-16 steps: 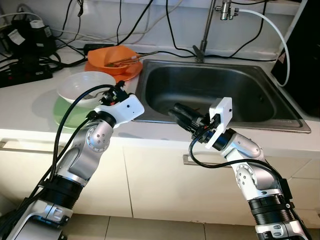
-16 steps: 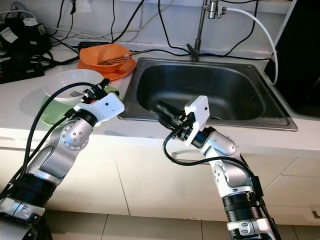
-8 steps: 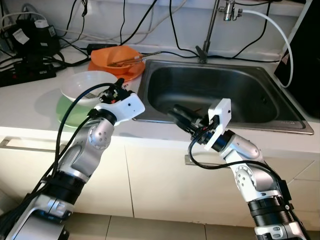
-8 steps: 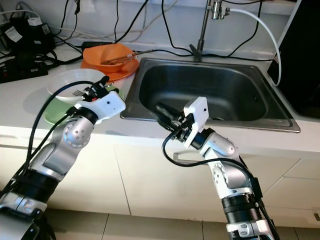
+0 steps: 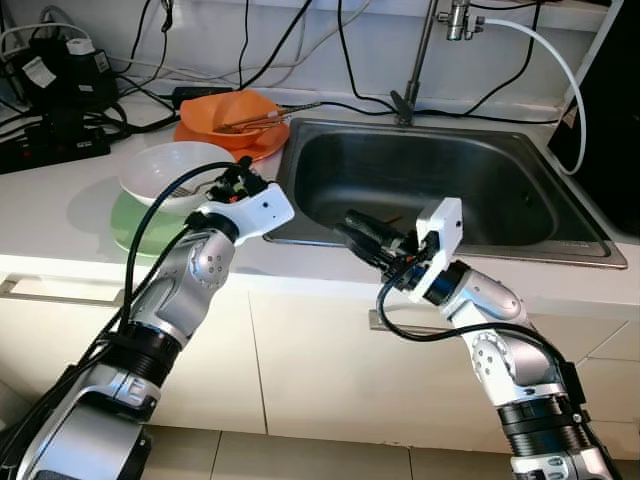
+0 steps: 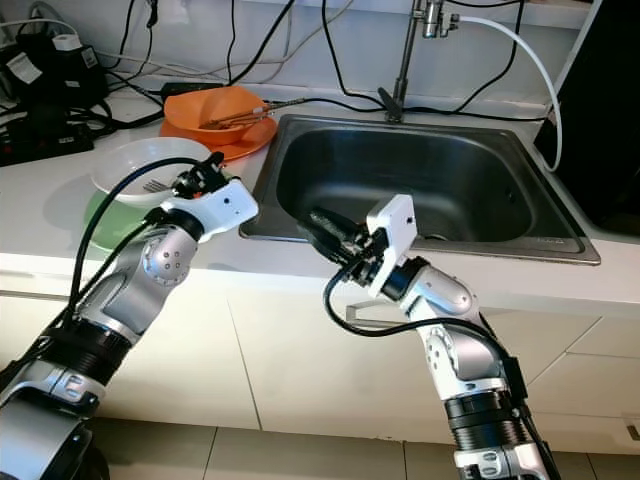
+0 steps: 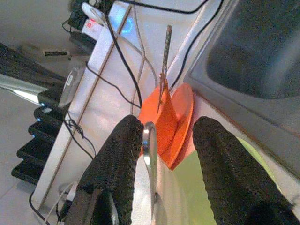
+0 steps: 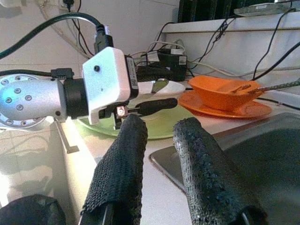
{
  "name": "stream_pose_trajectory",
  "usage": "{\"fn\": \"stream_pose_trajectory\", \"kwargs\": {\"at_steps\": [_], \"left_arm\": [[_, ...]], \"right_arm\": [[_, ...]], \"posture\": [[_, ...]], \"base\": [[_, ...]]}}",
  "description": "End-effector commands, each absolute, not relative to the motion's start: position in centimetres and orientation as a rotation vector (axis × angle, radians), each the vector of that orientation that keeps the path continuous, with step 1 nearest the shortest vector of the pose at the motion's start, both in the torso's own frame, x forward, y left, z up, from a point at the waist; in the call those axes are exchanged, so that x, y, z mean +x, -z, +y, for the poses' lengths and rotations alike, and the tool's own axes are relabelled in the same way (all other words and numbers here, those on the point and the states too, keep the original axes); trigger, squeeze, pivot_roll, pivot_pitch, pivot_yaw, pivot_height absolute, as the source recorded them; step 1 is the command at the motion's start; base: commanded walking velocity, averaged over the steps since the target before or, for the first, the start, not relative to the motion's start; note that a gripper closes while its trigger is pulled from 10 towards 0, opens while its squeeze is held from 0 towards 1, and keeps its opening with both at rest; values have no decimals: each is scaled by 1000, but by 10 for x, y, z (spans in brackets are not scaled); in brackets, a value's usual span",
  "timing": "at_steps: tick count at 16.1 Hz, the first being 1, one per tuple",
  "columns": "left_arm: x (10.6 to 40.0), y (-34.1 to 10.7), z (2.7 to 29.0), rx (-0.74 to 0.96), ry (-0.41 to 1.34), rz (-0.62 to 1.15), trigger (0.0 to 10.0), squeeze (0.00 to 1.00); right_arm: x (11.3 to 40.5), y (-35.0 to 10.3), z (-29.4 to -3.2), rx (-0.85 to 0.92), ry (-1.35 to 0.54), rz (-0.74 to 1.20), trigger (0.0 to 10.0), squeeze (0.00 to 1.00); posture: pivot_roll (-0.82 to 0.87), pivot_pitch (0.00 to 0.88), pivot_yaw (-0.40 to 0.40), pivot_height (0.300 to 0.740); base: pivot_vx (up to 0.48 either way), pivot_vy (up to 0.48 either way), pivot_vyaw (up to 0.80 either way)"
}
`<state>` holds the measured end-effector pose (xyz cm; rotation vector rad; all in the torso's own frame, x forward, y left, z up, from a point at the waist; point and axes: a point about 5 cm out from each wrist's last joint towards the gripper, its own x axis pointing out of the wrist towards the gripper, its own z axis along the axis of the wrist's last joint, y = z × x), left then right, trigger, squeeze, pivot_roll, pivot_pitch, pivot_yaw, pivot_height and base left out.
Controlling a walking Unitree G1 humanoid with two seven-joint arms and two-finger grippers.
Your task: Kitchen organization
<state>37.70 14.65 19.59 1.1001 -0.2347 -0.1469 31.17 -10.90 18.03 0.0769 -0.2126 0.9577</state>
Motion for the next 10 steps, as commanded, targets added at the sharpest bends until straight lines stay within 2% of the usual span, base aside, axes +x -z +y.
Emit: {"fn": "stream_pose_trajectory", "kwargs": {"at_steps": [1, 5, 6, 7, 10], "left_arm": [[380, -203, 142, 1114, 144, -267, 10000, 0], [386, -203, 141, 1135, 125, -258, 10000, 0], [387, -204, 141, 1134, 117, -261, 7373, 0], [388, -204, 141, 1130, 112, -265, 0, 0], [388, -205, 141, 1128, 110, -267, 0, 0]], "right_arm": [[309, -184, -110, 79, -976, -226, 10000, 0], [308, -184, -111, 79, -969, -225, 10000, 0], [308, -184, -112, 78, -966, -224, 10000, 0], [308, -184, -112, 79, -965, -224, 10000, 0], [308, -184, -112, 81, -959, -224, 10000, 0]], "posture": [[90, 22, -23, 740], [83, 24, -20, 740], [81, 24, -19, 740], [80, 23, -18, 740], [82, 23, -16, 740]], "base": [[0, 0, 0], [0, 0, 0], [0, 0, 0], [0, 0, 0], [0, 0, 0]]}}
